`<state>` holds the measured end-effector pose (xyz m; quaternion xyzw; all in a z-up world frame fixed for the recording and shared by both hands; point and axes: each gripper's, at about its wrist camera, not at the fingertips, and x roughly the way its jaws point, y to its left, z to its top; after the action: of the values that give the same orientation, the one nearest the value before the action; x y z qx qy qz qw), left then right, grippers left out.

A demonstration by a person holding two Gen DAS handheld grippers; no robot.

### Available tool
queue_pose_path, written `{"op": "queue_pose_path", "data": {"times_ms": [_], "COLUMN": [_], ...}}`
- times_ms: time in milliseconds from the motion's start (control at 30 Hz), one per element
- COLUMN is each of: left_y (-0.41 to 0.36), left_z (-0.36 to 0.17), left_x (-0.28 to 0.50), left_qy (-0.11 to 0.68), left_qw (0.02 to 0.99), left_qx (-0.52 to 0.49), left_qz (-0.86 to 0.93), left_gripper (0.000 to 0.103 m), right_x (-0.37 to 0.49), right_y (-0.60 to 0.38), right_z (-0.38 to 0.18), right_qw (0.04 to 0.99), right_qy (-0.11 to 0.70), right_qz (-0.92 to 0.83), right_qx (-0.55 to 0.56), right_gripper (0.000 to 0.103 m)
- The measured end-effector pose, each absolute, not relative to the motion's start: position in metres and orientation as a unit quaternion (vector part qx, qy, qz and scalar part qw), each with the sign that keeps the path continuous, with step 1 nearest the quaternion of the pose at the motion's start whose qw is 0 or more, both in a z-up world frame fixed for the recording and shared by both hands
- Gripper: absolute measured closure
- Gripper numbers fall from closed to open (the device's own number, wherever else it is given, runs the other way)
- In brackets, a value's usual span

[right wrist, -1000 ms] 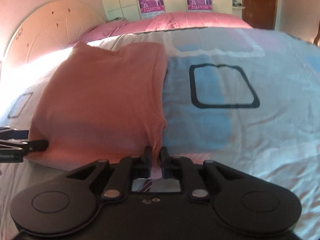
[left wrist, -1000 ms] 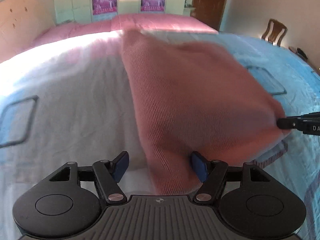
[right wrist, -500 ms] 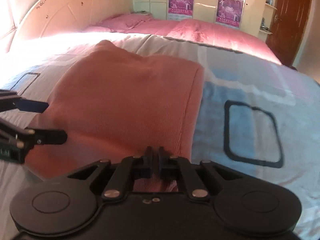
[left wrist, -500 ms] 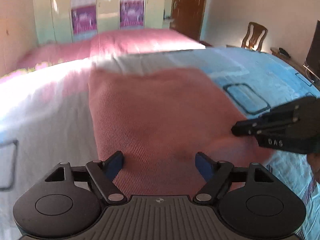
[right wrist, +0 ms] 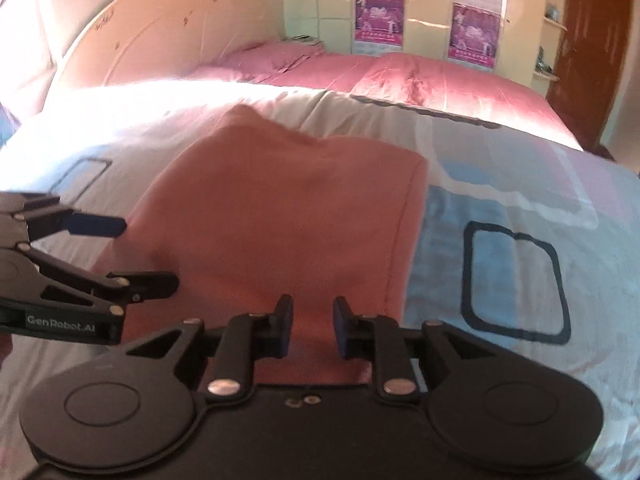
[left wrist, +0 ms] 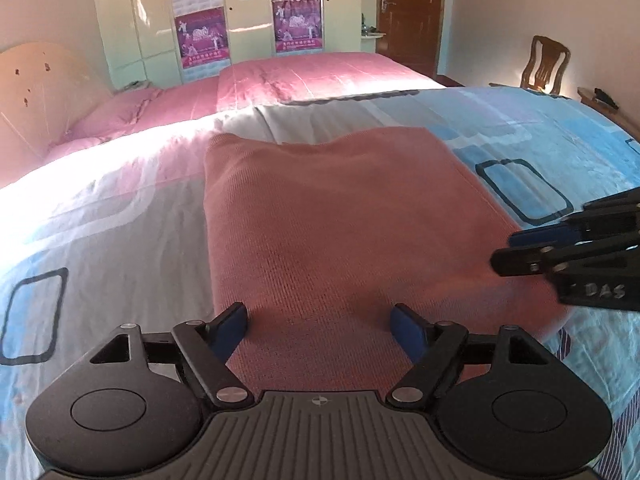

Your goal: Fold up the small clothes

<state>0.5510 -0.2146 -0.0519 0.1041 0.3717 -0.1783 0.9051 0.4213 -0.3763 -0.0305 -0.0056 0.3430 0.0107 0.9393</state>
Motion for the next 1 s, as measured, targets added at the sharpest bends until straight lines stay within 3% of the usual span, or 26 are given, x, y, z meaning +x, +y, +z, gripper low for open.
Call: {"op": "queue_pose_path", "data": {"times_ms": [33,67,100,133,167,267,433,567,633,867,933,1000], "left_y": [-0.214,-0.215,-0.214,-0.212,-0.209,-0.191,-0.141,-0.121,-0.120,-0.144,-0.159,-0.171], "left_z": [-0.049,-0.047,-0.044,-0.041,-0.038,-0.031,-0.049,-0.075,-0.088,-0.097,-0.090,-0.079], "left_x": [0.550,0.550,0.550,0.549,0.549,0.556,0.596,0.620,0.627,0.643,0.645,0.645], "left_qy": [0.370,0.368,0.365,0.356,0.344,0.336,0.392,0.434,0.452,0.456,0.455,0.451], "left_qw": [0.906,0.907,0.909,0.914,0.920,0.926,0.895,0.867,0.849,0.848,0.854,0.860], "left_qx": [0.106,0.108,0.109,0.108,0.104,0.066,-0.079,-0.122,-0.147,-0.121,-0.088,-0.062], "left_qz": [-0.175,-0.171,-0.167,-0.161,-0.156,-0.160,-0.197,-0.213,-0.229,-0.242,-0.237,-0.231], "left_gripper": [0.025,0.024,0.015,0.007,0.000,0.000,0.000,0.001,0.009,0.010,0.023,0.049], "right_x": [0.420,0.417,0.413,0.405,0.404,0.402,0.412,0.429,0.436,0.465,0.474,0.476], "right_y": [-0.381,-0.388,-0.394,-0.402,-0.409,-0.437,-0.491,-0.521,-0.525,-0.509,-0.499,-0.486], "right_z": [-0.028,-0.027,-0.026,-0.026,-0.024,-0.026,-0.042,-0.065,-0.075,-0.079,-0.073,-0.064], "right_qw": [0.940,0.942,0.944,0.947,0.947,0.940,0.911,0.870,0.861,0.851,0.862,0.877], "right_qy": [0.341,0.335,0.328,0.320,0.317,0.324,0.320,0.332,0.347,0.365,0.368,0.377], "right_qz": [0.010,0.008,0.006,0.005,0.007,0.014,0.063,0.113,0.110,0.154,0.141,0.120], "right_qx": [0.002,0.014,0.027,0.041,0.056,0.108,0.251,0.346,0.355,0.346,0.318,0.272], "right_gripper": [0.071,0.051,0.034,0.033,0.037,0.043,0.045,0.046,0.048,0.052,0.067,0.080]}}
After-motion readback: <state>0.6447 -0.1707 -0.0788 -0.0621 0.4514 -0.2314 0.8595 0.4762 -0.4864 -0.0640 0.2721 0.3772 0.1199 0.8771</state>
